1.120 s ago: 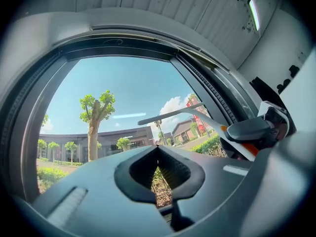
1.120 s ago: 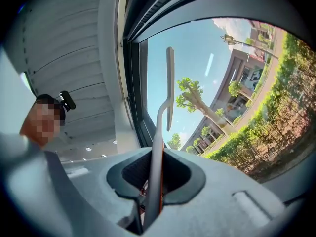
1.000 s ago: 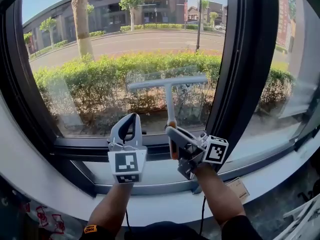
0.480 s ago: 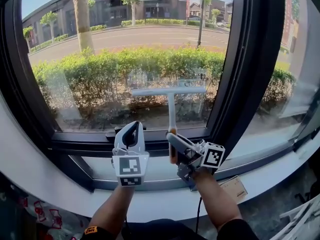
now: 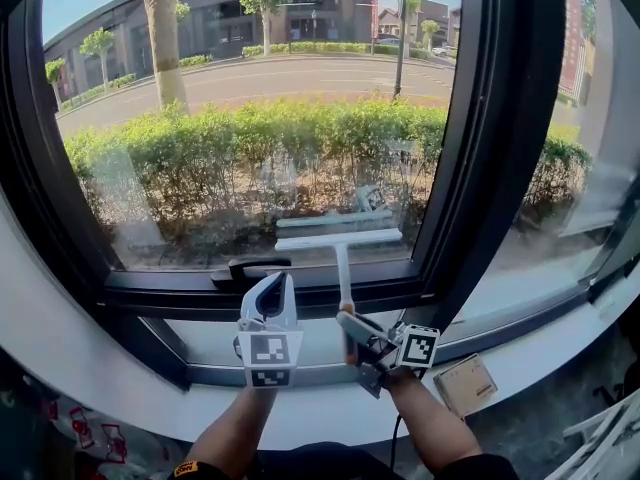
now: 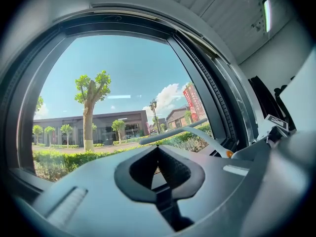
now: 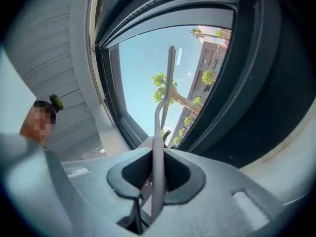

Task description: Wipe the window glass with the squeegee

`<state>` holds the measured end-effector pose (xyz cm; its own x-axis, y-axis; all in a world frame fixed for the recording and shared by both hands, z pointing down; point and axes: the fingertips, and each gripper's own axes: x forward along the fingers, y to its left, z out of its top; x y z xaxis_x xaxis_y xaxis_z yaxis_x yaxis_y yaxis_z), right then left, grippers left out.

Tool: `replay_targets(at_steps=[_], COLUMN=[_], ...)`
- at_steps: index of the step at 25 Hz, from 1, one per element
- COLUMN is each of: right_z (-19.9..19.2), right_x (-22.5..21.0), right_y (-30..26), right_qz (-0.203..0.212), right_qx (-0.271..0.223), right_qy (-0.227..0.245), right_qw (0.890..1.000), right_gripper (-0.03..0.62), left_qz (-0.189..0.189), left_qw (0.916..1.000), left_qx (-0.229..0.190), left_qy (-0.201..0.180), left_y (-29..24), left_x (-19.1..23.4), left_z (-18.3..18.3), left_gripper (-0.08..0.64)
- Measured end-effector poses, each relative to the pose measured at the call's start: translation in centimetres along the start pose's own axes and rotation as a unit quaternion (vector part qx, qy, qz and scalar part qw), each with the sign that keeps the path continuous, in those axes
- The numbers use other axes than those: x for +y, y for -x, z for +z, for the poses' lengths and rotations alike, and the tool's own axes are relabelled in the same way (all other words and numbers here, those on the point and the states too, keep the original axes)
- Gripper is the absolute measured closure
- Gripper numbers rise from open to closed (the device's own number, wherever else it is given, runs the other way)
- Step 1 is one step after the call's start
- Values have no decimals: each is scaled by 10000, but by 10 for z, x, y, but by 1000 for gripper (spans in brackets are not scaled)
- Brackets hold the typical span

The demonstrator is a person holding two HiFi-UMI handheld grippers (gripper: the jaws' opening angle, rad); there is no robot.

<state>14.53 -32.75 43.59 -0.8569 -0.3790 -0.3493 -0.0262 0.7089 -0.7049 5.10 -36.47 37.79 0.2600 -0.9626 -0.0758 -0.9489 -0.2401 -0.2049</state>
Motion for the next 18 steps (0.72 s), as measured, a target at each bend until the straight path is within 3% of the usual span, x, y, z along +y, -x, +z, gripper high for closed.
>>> replay_targets(at_steps=[6,18], right_z=[-10,-9], right_x=[-16,-19], right_y=[18,21], right_qz=[-126,-142], right_qx=[-99,-130], right_qy=[-270,-290], right_qw=[9995,9994], right_gripper=[541,541], left_qz=[-89,-148], left_qw=[9998,9996], left_qx=[146,225], left_qy=[29,48], left_y=[0,2], left_x=[-9,-14], left_z=[-13,-19], left_gripper=[546,546])
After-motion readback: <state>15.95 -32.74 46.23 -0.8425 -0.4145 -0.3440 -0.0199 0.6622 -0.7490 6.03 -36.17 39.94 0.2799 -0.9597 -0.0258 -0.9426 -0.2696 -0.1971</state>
